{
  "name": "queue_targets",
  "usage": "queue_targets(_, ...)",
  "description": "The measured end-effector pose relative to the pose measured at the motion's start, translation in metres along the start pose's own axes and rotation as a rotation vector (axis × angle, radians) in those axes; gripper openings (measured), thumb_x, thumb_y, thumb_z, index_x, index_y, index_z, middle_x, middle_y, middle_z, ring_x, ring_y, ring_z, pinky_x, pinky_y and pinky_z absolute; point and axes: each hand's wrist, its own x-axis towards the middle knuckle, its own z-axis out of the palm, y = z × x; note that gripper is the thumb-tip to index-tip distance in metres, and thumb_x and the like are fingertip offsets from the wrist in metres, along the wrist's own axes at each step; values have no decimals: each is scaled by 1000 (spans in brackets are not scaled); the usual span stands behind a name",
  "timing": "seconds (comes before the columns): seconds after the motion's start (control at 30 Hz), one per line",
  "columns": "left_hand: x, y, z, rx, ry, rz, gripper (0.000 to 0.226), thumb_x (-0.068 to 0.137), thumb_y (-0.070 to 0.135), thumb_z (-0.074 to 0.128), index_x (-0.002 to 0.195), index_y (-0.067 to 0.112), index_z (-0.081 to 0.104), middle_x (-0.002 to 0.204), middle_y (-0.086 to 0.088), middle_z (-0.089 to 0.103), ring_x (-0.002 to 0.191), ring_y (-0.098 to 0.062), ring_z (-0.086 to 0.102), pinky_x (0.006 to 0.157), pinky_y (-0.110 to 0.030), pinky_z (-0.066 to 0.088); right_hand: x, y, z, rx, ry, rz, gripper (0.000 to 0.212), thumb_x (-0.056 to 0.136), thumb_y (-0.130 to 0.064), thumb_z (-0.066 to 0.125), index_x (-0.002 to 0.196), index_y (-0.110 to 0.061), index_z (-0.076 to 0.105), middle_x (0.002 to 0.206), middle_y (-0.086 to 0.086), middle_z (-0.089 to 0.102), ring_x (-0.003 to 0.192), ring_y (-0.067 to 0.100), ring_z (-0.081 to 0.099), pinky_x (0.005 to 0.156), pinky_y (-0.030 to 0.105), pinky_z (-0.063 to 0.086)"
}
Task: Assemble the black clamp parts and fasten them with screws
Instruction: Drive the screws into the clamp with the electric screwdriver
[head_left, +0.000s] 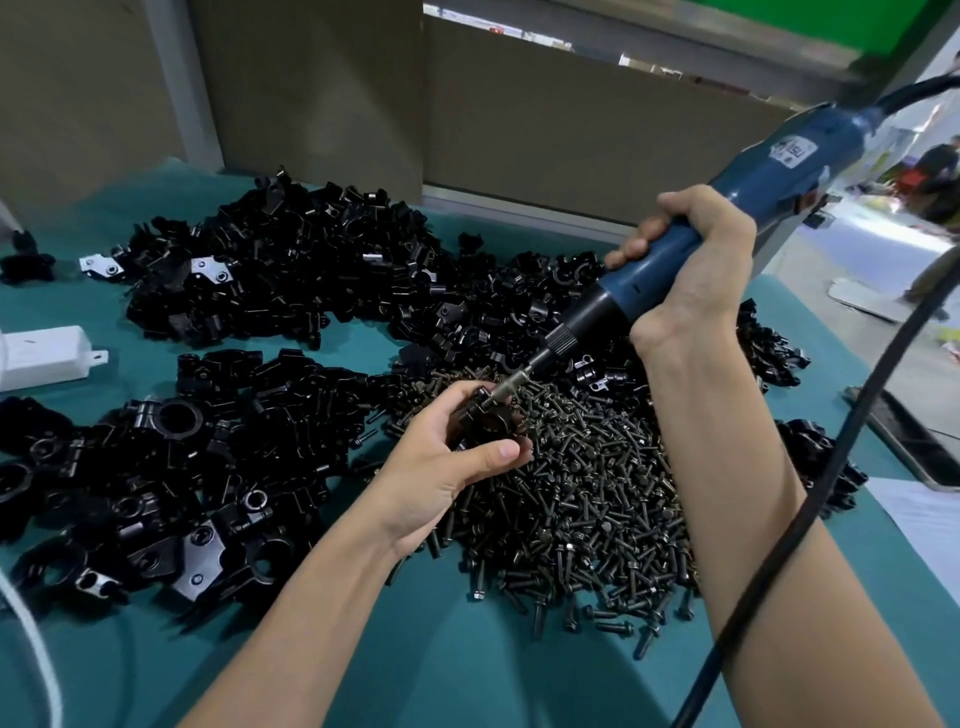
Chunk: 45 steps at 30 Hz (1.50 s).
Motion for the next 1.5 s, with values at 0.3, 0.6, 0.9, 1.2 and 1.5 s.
queue_targets(0.3,-2,-2,7,24,-22,-11,51,74,6,76,121,8,58,96,3,76,96,-25,74,87,-29,57,6,3,-8,8,32,62,17,80,-5,59,71,-13,47,57,1,46,43,14,42,47,24,42)
queue_targets(0.6,-2,-2,6,258,59,62,40,85,-1,74,111,27,62,104,10,73,102,-23,73,87,-10,46,6,6,-6,13,40,55,16,80,-5,59,72,-13,48,55,0,47,43,13,42,47,24,43)
queue_targets(0.9,-2,-3,6,276,31,55,41,87,4,74,101,42,63,103,17,71,106,-25,71,86,-8,47,5,7,-6,7,42,64,15,80,-4,58,73,-13,47,56,0,47,43,13,42,47,24,42)
queue_targets(1.2,-3,-1,7,312,36,32,42,87,10,74,108,42,56,115,21,63,101,-20,74,97,-25,34,4,8,-5,-3,44,65,16,79,-4,59,75,-13,46,55,0,47,43,13,42,47,24,42)
queue_targets(1.5,-4,-1,8,311,47,12,43,91,4,70,109,40,56,118,7,63,98,-17,74,84,-11,41,4,8,-5,-7,36,68,16,79,-4,58,75,-12,45,56,1,46,43,14,41,47,24,42)
